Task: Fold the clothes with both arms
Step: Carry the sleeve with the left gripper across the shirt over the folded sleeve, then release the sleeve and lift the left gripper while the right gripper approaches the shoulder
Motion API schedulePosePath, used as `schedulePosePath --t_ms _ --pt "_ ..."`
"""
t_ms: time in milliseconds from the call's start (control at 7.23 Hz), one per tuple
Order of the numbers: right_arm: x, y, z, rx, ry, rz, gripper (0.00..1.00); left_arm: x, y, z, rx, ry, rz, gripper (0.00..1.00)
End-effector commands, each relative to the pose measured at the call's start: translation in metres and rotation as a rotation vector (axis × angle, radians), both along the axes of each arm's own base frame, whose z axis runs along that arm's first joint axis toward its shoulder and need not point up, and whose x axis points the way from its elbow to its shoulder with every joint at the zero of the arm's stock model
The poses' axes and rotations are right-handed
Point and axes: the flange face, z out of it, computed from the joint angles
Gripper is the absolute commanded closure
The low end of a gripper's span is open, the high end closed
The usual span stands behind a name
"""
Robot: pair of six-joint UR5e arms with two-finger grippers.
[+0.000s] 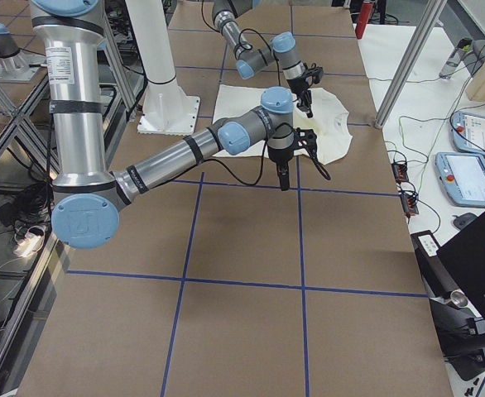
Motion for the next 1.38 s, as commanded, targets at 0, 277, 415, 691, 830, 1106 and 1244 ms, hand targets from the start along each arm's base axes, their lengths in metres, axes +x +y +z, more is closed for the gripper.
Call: schedulePosePath --t_ms 0,277,415,691,830,1106,1244 --pt "0.000 -0.002 0.001 -0.003 0.000 0.000 0.00 0.008 0.019 0.012 0.045 0.071 0.018 0.00" --pt "-0.005 -0.010 -0.017 0.033 -0.015 -0.001 0.00 -0.007 0.023 0.003 0.055 0.098 0.037 0.00" --pt "-0.019 -0.028 -0.038 0.071 -0.024 -0.010 0.00 -0.024 0.022 0.012 0.013 0.080 0.095 0.00" --pt "-0.071 -0.047 -0.078 0.113 -0.043 -0.040 0.01 -0.097 0.028 0.069 -0.004 0.007 0.131 0.00" --pt "-0.117 -0.054 -0.107 0.131 -0.029 -0.018 0.00 -0.140 0.024 0.089 0.063 -0.073 0.145 0.00" --pt "-0.215 -0.085 -0.150 0.102 -0.005 0.037 0.01 -0.233 -0.009 0.163 0.107 -0.161 0.234 0.00" --pt "-0.264 -0.094 -0.160 0.090 0.031 0.060 0.01 -0.273 -0.021 0.193 0.156 -0.200 0.275 0.00"
